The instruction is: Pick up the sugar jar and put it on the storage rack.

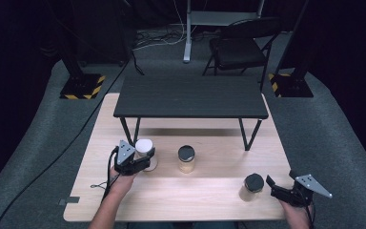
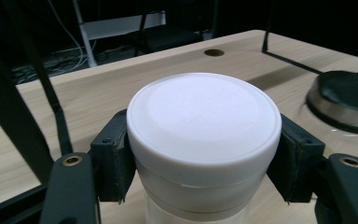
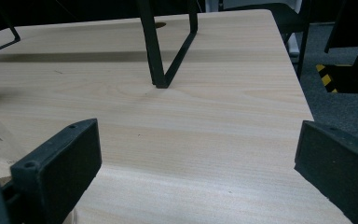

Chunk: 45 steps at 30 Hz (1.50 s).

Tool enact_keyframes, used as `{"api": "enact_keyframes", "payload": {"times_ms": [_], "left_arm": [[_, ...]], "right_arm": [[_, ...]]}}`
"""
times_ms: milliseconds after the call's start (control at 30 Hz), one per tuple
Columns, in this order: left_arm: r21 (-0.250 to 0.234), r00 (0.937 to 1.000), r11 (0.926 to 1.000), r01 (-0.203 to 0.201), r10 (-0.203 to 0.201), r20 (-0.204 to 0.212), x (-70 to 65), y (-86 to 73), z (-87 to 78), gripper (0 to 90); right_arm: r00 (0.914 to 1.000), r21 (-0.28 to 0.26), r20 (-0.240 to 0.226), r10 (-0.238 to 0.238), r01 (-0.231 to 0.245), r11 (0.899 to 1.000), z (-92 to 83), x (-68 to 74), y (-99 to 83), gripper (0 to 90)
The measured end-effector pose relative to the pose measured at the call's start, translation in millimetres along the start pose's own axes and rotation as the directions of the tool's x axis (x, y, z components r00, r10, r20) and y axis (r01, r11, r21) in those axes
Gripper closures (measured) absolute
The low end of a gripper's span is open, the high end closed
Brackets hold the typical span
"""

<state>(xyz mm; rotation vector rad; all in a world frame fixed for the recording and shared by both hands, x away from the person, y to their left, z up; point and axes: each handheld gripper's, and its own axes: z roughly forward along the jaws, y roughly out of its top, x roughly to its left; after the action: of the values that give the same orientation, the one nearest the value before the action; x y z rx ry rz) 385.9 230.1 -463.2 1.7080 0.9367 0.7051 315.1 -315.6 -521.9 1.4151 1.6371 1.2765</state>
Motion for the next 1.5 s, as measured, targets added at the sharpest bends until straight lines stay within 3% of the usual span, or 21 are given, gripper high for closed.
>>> {"api": "enact_keyframes", "payload": {"times_ms": [67, 200, 500, 600, 900, 1167, 1233, 1500], "left_arm": [[0.0, 0.9993, 0.9996, -0.028, 0.028, 0.023, -5.4, 7.1, -3.4, 33.5], [-0.012, 0.998, 0.9997, -0.022, 0.023, 0.06, -9.3, 17.2, -7.6, 33.4], [-0.053, 0.9888, 0.9976, -0.044, 0.052, 0.14, -21.7, 47.1, -17.6, 33.5], [-0.075, 0.9857, 0.9968, -0.028, 0.04, 0.163, -22.9, 62.7, -20.8, 33.4], [-0.113, 0.981, 0.9928, -0.041, 0.061, 0.184, -25.1, 103.0, -27.5, 33.5], [-0.145, 0.97, 0.9882, -0.05, 0.082, 0.229, -26.2, 148.9, -36.1, 33.5], [-0.148, 0.9698, 0.9879, -0.048, 0.081, 0.23, -26.3, 152.2, -36.7, 33.5], [-0.186, 0.9702, 0.9807, -0.058, 0.099, 0.221, -27.3, 190.3, -40.3, 33.5]], "right_arm": [[1.0, -0.001, -0.002, 0.001, -0.001, 1.0, -0.1, 0.0, 0.0, 0.0], [1.0, 0.0, -0.007, 0.004, -0.004, 1.0, -0.2, -0.4, -0.1, 0.0], [0.9999, 0.0, -0.01, 0.005, -0.005, 1.0, -0.3, -0.7, -0.1, 0.0], [0.9999, 0.0, -0.011, 0.007, -0.007, 1.0, -0.3, -0.9, -0.1, 0.0], [0.9998, -0.002, -0.014, 0.012, -0.012, 1.0, -0.5, -1.5, -0.1, 0.0], [0.9998, -0.004, -0.016, 0.014, -0.015, 1.0, -0.8, -1.7, -0.3, 0.0], [0.9998, -0.005, -0.016, 0.015, -0.015, 1.0, -0.9, -1.7, -0.3, 0.0], [0.9996, -0.006, -0.02, 0.018, -0.018, 1.0, -1.1, -2.2, -0.3, 0.0]]}}
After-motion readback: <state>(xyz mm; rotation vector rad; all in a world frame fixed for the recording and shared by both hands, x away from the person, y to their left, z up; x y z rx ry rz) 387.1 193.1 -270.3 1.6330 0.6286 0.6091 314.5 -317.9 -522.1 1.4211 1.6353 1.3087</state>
